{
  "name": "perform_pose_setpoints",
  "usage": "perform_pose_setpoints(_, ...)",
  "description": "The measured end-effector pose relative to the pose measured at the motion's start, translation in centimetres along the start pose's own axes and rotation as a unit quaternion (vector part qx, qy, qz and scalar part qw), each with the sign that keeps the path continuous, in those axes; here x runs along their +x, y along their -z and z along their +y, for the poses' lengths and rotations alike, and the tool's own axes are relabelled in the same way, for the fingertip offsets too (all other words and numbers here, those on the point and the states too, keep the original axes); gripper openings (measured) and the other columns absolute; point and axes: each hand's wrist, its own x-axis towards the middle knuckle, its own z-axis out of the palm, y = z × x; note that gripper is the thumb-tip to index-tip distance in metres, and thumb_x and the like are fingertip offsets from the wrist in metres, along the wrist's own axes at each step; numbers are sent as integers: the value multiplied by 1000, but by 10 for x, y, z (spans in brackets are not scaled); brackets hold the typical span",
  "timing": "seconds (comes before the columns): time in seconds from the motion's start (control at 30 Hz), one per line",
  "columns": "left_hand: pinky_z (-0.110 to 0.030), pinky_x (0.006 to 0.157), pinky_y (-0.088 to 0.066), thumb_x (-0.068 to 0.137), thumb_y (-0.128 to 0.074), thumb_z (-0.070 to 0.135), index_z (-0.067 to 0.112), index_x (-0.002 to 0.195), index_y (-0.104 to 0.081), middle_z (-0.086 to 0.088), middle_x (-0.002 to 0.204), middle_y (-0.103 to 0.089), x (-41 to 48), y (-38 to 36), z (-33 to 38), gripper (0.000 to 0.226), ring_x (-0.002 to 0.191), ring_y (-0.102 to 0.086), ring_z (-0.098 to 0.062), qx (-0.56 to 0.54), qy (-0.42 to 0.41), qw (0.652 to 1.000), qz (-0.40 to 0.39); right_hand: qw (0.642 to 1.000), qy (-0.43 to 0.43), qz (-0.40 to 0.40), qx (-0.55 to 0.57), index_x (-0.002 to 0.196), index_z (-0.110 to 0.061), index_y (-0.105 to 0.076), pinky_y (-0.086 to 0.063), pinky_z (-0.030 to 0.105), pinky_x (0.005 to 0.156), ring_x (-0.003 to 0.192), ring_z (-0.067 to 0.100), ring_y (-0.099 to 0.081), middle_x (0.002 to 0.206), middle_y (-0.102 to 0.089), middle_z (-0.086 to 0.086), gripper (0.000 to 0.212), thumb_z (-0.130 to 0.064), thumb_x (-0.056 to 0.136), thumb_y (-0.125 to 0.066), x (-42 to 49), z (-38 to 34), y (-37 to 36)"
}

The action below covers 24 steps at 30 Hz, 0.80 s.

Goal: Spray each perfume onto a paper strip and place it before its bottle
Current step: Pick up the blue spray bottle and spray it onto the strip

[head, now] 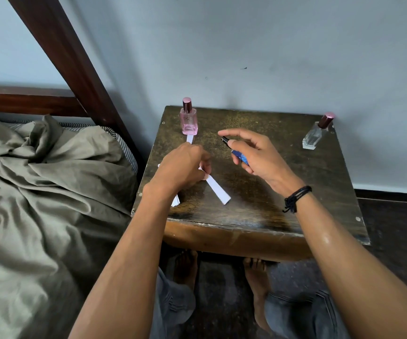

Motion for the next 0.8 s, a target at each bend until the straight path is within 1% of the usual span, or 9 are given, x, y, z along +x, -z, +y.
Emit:
perform_pose_setpoints(0.1, -37, 75, -53, 79, -76, 18, 29, 83, -74, 11, 82, -60, 0, 2, 1, 12, 89, -63, -19, -9, 8, 1000, -6, 1000, -6, -2, 12, 123, -31, -71, -25, 20, 42, 51, 16, -34, 70, -55, 10, 27, -21, 105, -53, -1, -2, -1)
perform_pose_setpoints(0.23, -39, 81, -55, 83, -75, 25, 36, 88, -76, 6, 90, -70, -1, 6, 1, 13, 89, -66, -21, -17, 35, 999, 2, 999, -15, -2, 28, 121, -33, -72, -26, 20, 41, 50, 16, -34, 69, -55, 8, 27, -21, 105, -53, 0, 0, 0)
perform_pose_setpoints(0.3, -39, 81, -54, 83, -76, 26, 37, 89, -77, 7, 87, -68, -1, 7, 1, 13, 89, -65, -21, -29, 45, 999, 9, 999, -20, -2, 34, 120, -34, -72, -26, 20, 41, 50, 16, -34, 68, -56, 7, 27, -22, 105, -54, 0, 0, 0)
perform_pose_setpoints(0.4, -36, 80, -53, 81, -78, 24, 35, 86, -77, 7, 83, -66, -1, 10, 1, 12, 86, -65, -19, -53, 53, 997, 24, 999, -26, -3, 35, 120, -34, -72, -26, 20, 41, 50, 15, -36, 68, -57, 6, 26, -23, 105, -54, 0, 0, -1)
perform_pose_setpoints(0.5, -28, 75, -48, 81, -77, 19, 27, 86, -77, 10, 76, -63, 0, 12, 1, 10, 82, -65, -16, -76, 61, 994, 38, 999, -32, -4, 31, 119, -33, -72, -26, 20, 40, 49, 15, -36, 68, -57, 7, 25, -23, 104, -55, 1, -1, -2)
perform_pose_setpoints(0.57, -28, 77, -49, 84, -74, 16, 24, 88, -78, 10, 74, -63, 0, 13, 0, 10, 81, -65, -15, -89, 62, 993, 41, 999, -36, -3, 21, 119, -32, -72, -25, 20, 39, 48, 15, -36, 68, -57, 7, 24, -23, 104, -55, 2, 0, -2)
perform_pose_setpoints(0.6, -30, 80, -51, 86, -72, 15, 24, 91, -78, 8, 77, -65, 0, 12, -1, 12, 83, -66, -16, -92, 61, 993, 40, 999, -38, -3, 16, 119, -31, -72, -25, 20, 39, 47, 15, -36, 68, -56, 7, 24, -23, 104, -56, 2, 0, -3)
perform_pose_setpoints(0.7, -31, 84, -50, 90, -67, 12, 23, 98, -79, 0, 94, -73, 1, 11, -2, 19, 90, -67, -20, -89, 55, 994, 34, 999, -43, -6, 8, 118, -31, -72, -25, 20, 39, 47, 15, -36, 68, -57, 7, 23, -23, 104, -56, 1, 1, -2)
perform_pose_setpoints(0.8, -30, 86, -49, 91, -66, 12, 23, 101, -79, 1, 101, -73, 1, 11, -2, 20, 95, -67, -20, -88, 50, 994, 30, 999, -45, -8, 3, 117, -32, -72, -26, 20, 40, 47, 14, -38, 68, -57, 7, 23, -23, 104, -56, -1, 0, -2)
